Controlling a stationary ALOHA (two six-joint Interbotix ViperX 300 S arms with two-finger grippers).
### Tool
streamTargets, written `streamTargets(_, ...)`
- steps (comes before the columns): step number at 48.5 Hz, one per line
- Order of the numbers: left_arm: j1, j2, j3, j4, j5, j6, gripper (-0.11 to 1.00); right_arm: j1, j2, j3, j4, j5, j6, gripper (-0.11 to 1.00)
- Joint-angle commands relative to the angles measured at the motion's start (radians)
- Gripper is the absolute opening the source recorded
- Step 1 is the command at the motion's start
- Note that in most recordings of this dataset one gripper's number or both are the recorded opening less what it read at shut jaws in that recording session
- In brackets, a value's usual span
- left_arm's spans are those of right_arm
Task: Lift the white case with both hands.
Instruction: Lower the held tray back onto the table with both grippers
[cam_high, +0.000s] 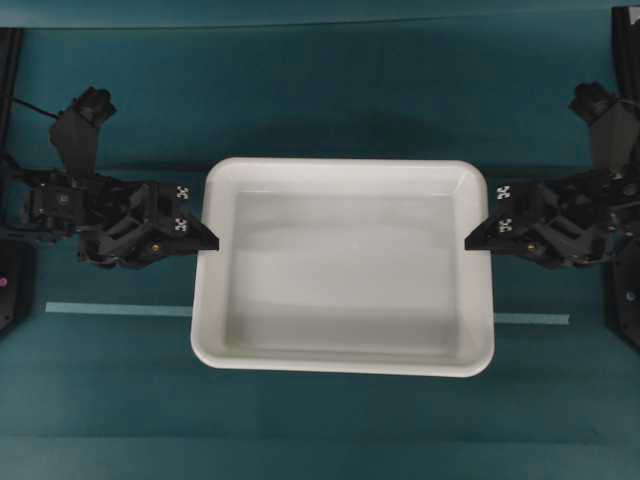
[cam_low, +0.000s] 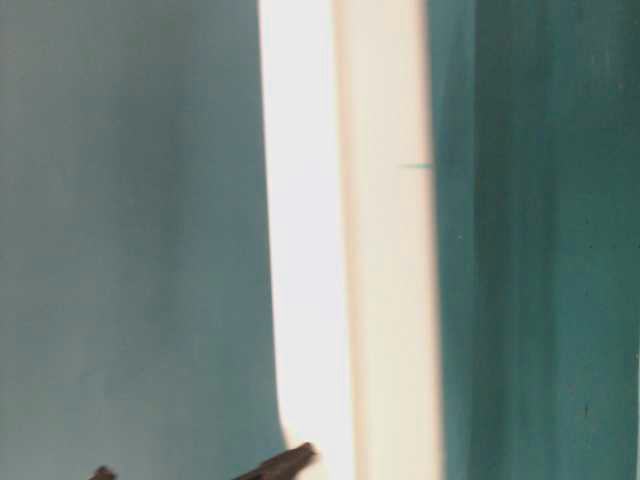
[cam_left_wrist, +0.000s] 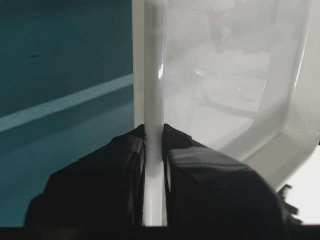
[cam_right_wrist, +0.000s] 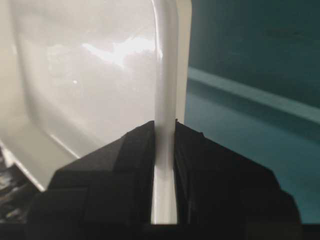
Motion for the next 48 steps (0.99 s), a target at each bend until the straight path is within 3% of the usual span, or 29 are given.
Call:
streamTargets(1,0.005,0.04,0.006,0.003,0.005,0.002,0.06,-0.005,0.046,0.017,-0.002,-0.012,-0.014,0.11)
streamTargets(18,0.003,0.077,0.1,0.003,0.002,0.002,0.05,-0.012,0.181,0.048,-0.002,-0.149,-0.037,0.11)
streamTargets(36,0.008,0.115,0.149,0.003,-0.002,0.0,0.05,0.002,0.295,0.078,-0.009,-0.193,-0.038,0.11)
streamTargets(48,0.025,0.178,0.199,0.003,-0.064,0.005,0.05,0.0,0.383,0.095,-0.009,-0.279,-0.038,0.11)
